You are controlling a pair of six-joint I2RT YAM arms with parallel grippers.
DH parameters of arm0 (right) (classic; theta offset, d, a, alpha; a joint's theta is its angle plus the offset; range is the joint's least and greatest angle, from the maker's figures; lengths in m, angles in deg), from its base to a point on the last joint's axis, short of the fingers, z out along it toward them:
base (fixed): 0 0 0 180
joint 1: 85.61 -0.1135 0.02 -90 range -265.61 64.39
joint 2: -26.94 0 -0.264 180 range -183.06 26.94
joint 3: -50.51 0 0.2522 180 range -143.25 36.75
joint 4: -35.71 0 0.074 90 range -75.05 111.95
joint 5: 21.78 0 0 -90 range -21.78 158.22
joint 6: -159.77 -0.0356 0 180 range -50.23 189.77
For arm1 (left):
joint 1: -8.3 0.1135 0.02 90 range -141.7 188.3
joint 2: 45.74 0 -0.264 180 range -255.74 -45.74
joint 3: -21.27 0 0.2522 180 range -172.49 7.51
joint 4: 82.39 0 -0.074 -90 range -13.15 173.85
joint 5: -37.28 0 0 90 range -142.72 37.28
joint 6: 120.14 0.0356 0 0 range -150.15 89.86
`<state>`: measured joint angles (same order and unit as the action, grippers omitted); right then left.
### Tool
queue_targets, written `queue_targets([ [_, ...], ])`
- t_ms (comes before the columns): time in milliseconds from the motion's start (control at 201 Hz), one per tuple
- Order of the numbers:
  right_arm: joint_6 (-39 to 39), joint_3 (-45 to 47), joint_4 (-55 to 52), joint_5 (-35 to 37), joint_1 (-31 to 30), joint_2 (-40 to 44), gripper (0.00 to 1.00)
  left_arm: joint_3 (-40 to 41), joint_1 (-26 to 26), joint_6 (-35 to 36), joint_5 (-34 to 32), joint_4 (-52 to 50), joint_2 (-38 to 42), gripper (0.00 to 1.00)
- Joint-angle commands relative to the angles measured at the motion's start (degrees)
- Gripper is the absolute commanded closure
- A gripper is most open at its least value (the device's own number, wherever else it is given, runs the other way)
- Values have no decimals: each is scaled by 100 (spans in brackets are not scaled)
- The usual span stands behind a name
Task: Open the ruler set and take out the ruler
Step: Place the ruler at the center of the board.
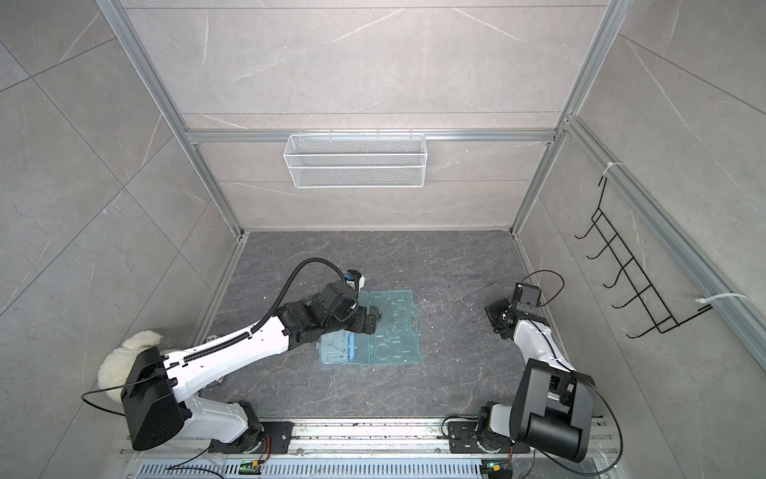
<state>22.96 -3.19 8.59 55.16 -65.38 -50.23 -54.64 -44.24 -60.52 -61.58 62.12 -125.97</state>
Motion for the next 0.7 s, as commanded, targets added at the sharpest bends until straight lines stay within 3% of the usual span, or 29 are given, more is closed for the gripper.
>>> queue_targets([
  [0, -11, 149, 183, 25, 179, -268, 96, -278, -28, 102, 28, 104, -94, 1],
  [254, -77, 333, 417, 94, 348, -677, 91, -359, -29, 117, 60, 91, -169, 1],
  [488, -127, 380, 547, 17, 385, -885, 70, -334, -29, 113, 19, 55, -112, 1],
  [692, -157, 455, 667, -128, 392, -902, 66, -240, -29, 72, -12, 51, -21, 1],
])
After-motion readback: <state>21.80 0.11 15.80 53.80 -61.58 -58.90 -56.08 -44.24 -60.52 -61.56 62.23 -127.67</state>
